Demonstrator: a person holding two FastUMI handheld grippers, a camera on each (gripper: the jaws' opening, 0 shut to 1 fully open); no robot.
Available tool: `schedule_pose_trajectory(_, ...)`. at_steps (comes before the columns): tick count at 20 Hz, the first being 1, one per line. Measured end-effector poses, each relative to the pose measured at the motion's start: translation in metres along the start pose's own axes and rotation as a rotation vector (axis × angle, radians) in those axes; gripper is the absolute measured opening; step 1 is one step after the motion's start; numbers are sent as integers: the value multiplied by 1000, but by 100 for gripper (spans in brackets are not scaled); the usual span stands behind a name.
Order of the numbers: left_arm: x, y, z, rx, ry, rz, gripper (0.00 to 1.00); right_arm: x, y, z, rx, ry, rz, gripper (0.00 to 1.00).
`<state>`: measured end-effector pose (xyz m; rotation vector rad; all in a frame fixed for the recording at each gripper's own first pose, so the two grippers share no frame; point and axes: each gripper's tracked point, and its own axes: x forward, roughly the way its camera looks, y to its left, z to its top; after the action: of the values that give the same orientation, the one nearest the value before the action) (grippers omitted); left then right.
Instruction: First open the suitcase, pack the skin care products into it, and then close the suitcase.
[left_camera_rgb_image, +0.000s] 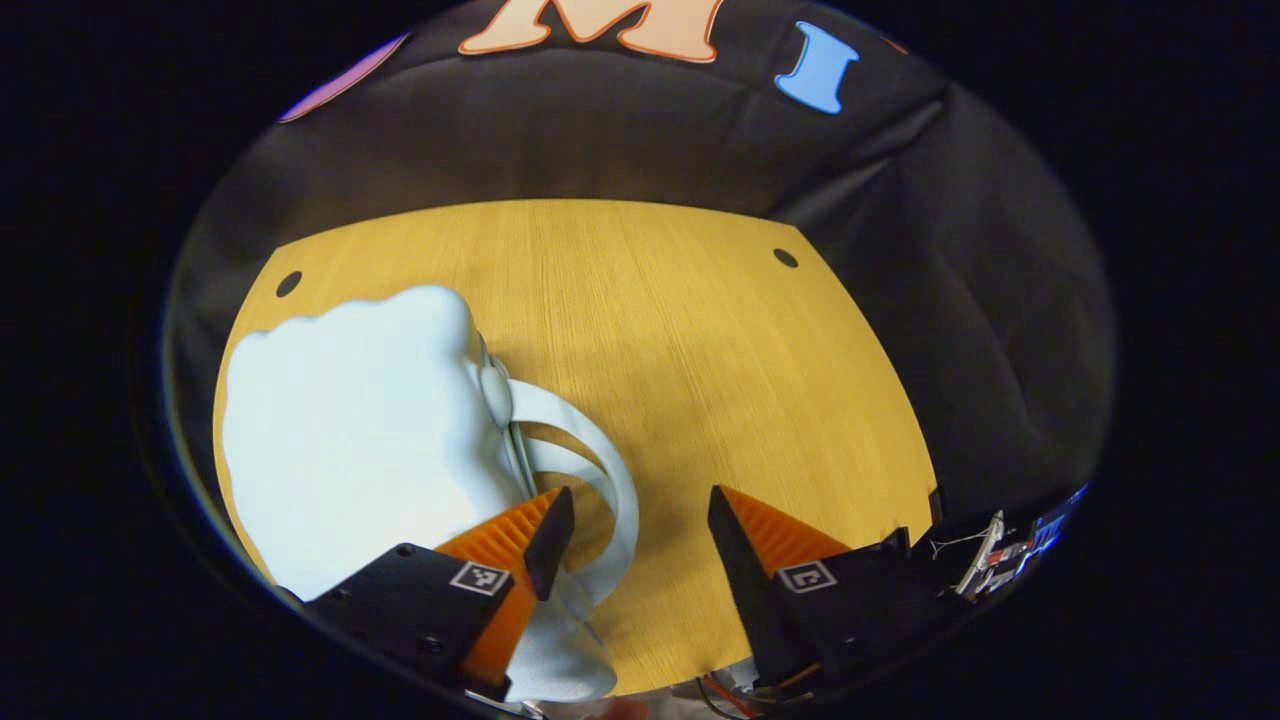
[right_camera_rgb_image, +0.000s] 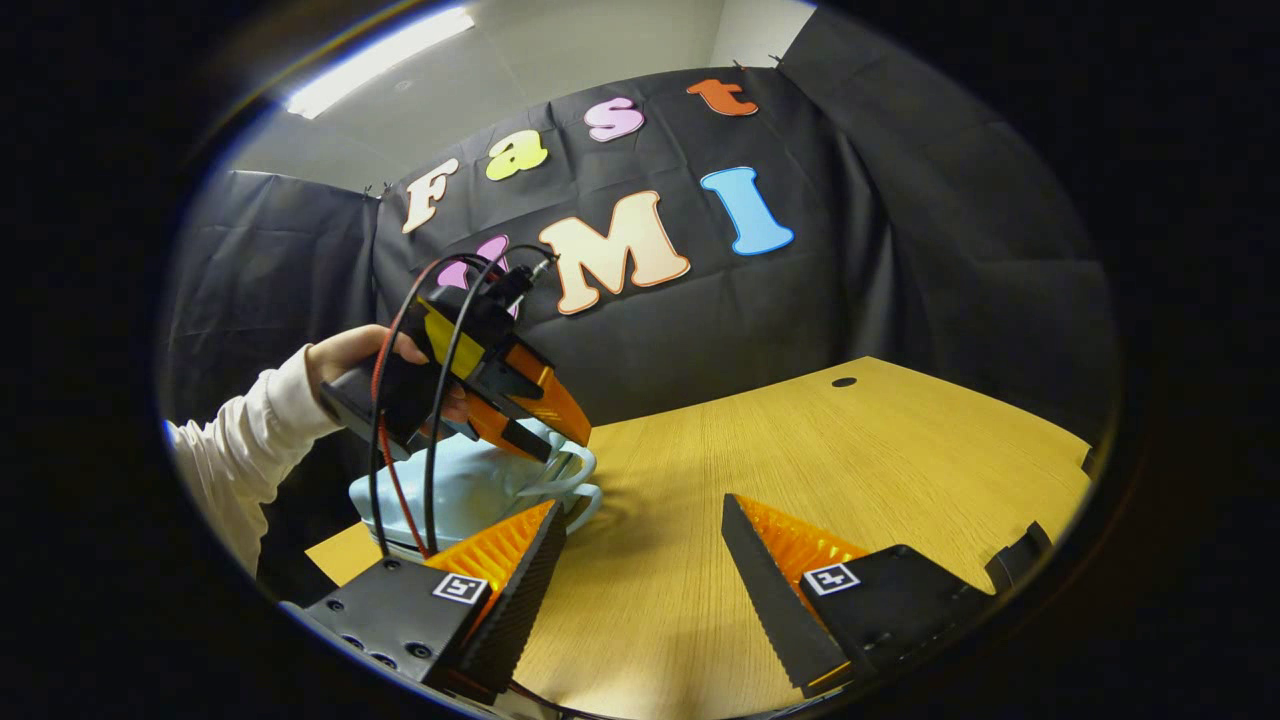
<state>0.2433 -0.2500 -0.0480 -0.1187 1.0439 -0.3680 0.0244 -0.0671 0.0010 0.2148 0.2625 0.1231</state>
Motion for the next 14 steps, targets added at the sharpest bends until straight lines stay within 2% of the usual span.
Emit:
schedule_pose_trajectory(2, -21, 0, 20, 58, -165, 10, 97, 4, 2, 4, -12, -7, -3, 98)
schedule_pose_trajectory(5, -69, -12, 41, 162, -470, -11, 96, 12, 3, 6, -23, -20, -14, 98)
schedule_pose_trajectory(8, -121, -10, 46, 248, -779, 27, 96, 20, 9, 12, -25, -45, -22, 98)
schedule_pose_trajectory(11, -154, -2, 33, 277, -970, 99, 95, 25, 20, 15, -29, -67, -19, 98)
schedule_pose_trajectory(14, -172, 25, 11, 224, -1096, 167, 95, 26, 36, 17, -53, -99, -14, 98)
